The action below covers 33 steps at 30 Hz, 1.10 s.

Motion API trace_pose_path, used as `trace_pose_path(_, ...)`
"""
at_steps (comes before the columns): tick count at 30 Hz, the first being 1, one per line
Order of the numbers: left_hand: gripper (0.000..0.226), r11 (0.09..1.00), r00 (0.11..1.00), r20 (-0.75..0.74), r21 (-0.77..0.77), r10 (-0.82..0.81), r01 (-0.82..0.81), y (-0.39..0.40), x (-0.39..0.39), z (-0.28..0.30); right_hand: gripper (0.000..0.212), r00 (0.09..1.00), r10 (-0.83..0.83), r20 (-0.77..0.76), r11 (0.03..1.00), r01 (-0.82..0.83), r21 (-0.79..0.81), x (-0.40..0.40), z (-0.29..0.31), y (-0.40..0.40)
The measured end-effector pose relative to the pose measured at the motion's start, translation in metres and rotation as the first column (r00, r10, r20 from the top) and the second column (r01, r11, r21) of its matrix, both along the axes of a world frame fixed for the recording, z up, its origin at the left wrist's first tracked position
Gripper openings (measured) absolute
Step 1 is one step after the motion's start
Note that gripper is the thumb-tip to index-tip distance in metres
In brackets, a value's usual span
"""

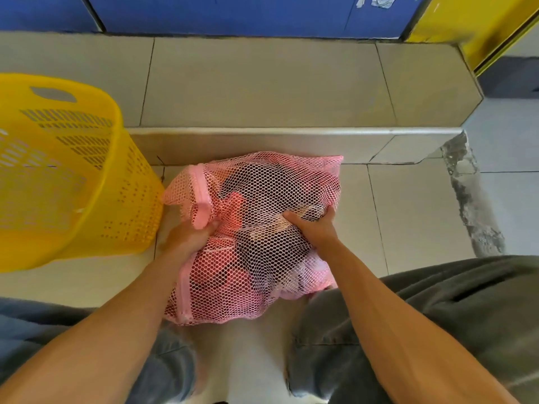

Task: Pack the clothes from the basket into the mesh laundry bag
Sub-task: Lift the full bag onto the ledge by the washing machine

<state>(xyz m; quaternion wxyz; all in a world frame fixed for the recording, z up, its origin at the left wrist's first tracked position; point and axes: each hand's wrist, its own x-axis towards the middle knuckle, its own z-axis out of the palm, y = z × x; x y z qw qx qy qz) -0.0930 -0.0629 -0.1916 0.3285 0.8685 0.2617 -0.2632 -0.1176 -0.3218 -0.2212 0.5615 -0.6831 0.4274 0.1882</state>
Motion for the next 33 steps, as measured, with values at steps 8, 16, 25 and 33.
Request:
trace_pose_path(8,0.063,0.975,0.955,0.209,0.036,0.209,-0.221,0.015,0.009,-0.021,0.111,0.996,0.039,0.084,0.986,-0.025,-0.163,0.002,0.008,0.004)
trace_pose_path(16,0.12,0.96,0.98,0.009,-0.203,0.2,-0.194,0.016,-0.003,-0.008,0.115,0.993,0.113,0.043,0.985,-0.107,-0.135,-0.004,0.01,0.003)
trace_pose_path(25,0.107,0.938,0.983,-0.176,-0.331,0.05,-0.107,0.021,-0.008,-0.027,0.123,0.991,0.087,0.105,0.994,-0.093,0.055,-0.011,0.009,0.014)
trace_pose_path(33,0.055,0.759,0.917,-0.081,-0.536,0.39,-0.37,0.016,-0.013,-0.002,0.089,0.987,-0.016,0.16,0.999,0.022,-0.037,-0.008,0.031,0.014)
